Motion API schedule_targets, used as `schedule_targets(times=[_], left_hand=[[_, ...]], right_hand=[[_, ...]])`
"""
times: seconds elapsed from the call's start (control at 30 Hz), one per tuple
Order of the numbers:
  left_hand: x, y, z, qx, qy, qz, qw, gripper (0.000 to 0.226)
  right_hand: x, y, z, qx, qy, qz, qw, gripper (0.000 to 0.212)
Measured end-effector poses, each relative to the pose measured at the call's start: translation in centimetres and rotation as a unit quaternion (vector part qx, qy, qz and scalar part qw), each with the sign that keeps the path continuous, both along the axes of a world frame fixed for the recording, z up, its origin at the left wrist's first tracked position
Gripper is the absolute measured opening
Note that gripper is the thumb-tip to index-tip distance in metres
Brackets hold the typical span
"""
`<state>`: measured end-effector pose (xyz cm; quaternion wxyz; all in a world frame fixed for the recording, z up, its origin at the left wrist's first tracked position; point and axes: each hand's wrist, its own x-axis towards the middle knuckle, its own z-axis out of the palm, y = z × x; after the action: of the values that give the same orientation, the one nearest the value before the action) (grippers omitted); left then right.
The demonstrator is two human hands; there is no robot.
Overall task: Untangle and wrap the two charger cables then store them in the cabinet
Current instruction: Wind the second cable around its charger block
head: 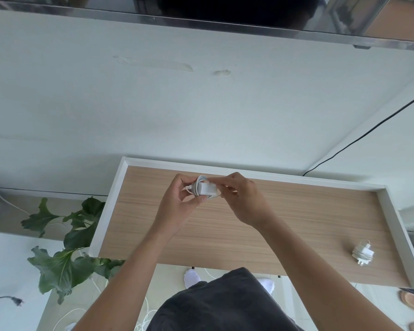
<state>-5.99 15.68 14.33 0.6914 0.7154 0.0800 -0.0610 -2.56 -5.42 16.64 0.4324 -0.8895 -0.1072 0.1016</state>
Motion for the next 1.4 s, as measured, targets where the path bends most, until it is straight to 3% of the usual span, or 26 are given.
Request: schedule_targets(times=[0.13,0.27,0.57,0.7,0.93,1.03,1.13,1.23,1.4], left_hand=[[0.0,-0.1,0.4,0.067,-0.034,-0.017,0.997,0.039],[-0.2,-0.1,0.2,0.089,-0.055,-0.033,0.994,0.043],[-0.2,0.0,0.2,0.09,-0.09,-0.049,0.991,0.051],[0.0,0.2,0.7,0.011,-0.055,-0.055,0.997,0.049],[0.3,0.3,0.8,-0.109,0.002,-0.053,0.993,0.053],[0.2,0.4,0.5,-0.18,0.027,-0.062,0.981,0.056],[0.1,0.3,0.0,-0.257,0.06,-0.062,0.963,0.057],[0.1,0.4,-0.4,-0.31,0.085,-0.044,0.946,0.06],[-0.1,0.6,-0.6,-0.335,0.095,-0.043,0.937,0.057]], right_hand=[[0.6,0.4,0.4,-0.065,-0.032,0.019,0.997,0.029],[1.3,0.5,1.1,-0.029,0.015,-0.011,0.999,0.005],[1.6,0.0,1.3,0.0,0.075,-0.058,0.995,0.005],[1.7,-0.6,1.3,0.088,0.129,-0.091,0.983,0.02],[1.1,-0.8,1.3,0.121,0.179,-0.068,0.974,0.032],[0.3,-0.6,1.8,0.201,0.238,-0.011,0.95,0.036],[0.0,-0.2,2.0,0.267,0.274,-0.02,0.924,0.044],[0.1,-0.4,1.8,0.313,0.301,-0.032,0.9,0.039],[0.2,-0.9,1.4,0.31,0.299,-0.014,0.903,0.034]])
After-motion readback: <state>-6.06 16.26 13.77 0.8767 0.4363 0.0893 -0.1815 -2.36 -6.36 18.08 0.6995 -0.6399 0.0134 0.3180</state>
